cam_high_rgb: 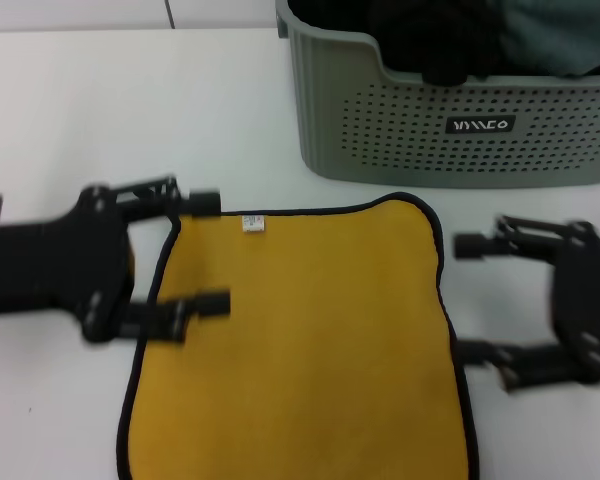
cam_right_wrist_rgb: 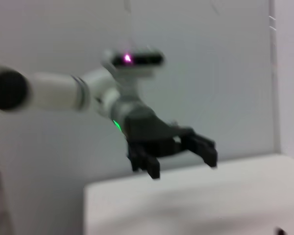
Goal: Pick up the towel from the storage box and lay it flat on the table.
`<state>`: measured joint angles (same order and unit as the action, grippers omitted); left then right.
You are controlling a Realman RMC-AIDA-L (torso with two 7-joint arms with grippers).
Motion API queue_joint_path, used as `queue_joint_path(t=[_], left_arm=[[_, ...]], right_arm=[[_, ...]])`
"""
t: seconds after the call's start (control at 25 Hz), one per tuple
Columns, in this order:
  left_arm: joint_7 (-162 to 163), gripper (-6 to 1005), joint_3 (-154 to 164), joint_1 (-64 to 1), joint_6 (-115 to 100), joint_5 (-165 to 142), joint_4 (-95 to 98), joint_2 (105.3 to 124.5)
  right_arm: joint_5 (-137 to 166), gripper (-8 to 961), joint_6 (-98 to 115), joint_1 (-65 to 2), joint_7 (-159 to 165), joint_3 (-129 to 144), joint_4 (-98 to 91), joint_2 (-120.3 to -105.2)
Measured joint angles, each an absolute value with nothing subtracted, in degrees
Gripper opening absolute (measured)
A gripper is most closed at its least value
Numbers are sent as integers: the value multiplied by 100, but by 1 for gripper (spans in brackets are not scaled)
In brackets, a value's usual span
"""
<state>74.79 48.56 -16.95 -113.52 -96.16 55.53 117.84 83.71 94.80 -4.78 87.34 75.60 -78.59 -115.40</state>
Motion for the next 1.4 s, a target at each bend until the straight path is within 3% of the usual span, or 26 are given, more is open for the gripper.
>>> queue_joint_path(t=[0.4, 1.4], left_arm=[[7478, 837, 5475, -1149, -11651, -9170, 5563, 11788], [7964, 827, 5758, -1278, -11672, -8737, 5616, 11532]], right_arm=[[7645, 872, 10599, -435, 8344, 7394, -7171, -11540], [7346, 872, 10811, -729, 8177, 7388, -6664, -11540]])
